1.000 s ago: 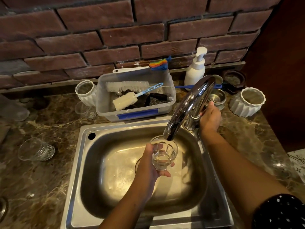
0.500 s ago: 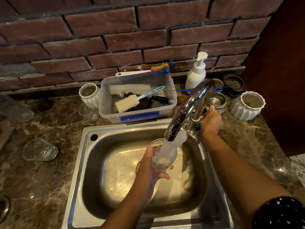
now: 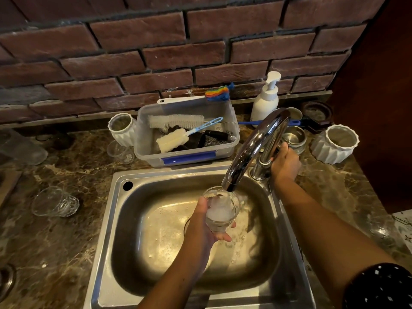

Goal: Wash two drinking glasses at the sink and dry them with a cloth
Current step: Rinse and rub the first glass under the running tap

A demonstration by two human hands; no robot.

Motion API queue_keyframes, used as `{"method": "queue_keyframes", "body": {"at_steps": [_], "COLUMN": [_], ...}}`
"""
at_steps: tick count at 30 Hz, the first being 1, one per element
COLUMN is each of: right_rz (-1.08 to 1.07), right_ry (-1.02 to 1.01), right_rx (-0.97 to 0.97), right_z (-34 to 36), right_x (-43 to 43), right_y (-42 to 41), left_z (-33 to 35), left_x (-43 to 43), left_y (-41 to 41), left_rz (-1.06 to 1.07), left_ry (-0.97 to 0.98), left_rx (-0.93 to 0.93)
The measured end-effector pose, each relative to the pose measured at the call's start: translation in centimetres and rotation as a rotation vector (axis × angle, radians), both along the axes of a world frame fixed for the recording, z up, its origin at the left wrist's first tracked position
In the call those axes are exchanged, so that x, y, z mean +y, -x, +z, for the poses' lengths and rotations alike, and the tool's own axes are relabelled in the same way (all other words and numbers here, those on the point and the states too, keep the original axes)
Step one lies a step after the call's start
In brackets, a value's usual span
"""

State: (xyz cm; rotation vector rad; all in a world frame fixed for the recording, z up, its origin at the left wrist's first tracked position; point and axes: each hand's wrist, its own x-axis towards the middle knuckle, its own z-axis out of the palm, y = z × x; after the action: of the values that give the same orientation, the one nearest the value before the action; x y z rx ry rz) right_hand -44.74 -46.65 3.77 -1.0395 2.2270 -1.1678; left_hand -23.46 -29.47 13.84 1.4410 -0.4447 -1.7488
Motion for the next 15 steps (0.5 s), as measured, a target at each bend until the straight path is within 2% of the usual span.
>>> {"method": "queue_keyframes", "body": {"at_steps": [15], "right_rz": [-0.082], "right_ry": [-0.017], "right_rx": [-0.018], "right_z": [-0.17], "right_x": [-0.30], "right_y": [-0.25], "left_z": [-0.90], "left_x": [0.16], "left_y": [0.26], "left_rz": [0.058], "left_ry": [0.007], "left_rx": [0.034]}}
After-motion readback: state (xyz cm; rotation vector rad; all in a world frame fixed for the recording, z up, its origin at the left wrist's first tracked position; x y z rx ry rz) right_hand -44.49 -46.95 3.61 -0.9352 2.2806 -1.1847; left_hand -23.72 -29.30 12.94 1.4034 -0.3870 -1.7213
